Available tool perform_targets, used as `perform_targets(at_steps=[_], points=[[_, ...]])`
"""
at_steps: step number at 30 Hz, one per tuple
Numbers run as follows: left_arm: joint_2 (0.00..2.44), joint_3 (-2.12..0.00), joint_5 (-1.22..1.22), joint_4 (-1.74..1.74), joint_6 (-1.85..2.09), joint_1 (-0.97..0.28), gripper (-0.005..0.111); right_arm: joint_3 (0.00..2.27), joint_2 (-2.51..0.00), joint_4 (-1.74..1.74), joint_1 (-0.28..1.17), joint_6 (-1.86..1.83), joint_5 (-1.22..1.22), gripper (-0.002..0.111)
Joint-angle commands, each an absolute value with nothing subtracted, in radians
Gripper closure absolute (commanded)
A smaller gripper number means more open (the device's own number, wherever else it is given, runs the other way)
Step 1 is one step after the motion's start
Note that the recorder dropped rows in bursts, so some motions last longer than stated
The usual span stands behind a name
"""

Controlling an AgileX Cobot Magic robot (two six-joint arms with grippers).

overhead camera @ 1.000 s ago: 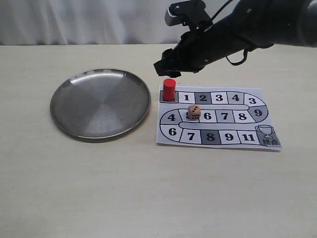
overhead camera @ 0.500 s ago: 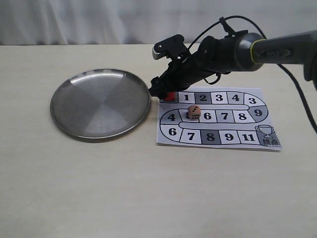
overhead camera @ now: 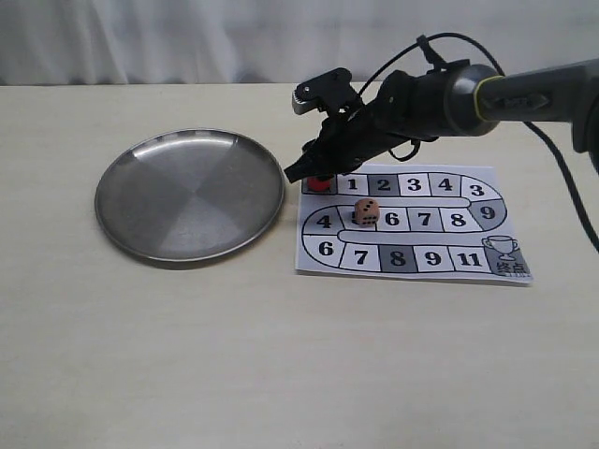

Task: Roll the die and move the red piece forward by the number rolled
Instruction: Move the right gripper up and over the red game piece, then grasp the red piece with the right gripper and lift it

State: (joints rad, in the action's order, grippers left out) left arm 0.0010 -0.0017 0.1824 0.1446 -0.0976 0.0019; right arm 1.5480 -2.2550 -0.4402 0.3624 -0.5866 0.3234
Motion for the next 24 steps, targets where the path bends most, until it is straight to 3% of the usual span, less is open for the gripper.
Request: perform_targets(at_steps=[1,14,24], points=[[0.000,0.000,0.174,0.145,-0.099,-0.001,0.107,1.551,-2.254,-0.430,0.358,-0.587,0.330,0.104],[0.000,0.000,0.174,0.145,-0.099,-0.001,0.107,1.553,-2.020,-0.432,0.299,-0.578,0.374,0.104],[0.000,0.000,0.174,0.145,-0.099,-0.001,0.107,1.486,-2.121,-0.428,0.277,-0.590,0.379,0.104]])
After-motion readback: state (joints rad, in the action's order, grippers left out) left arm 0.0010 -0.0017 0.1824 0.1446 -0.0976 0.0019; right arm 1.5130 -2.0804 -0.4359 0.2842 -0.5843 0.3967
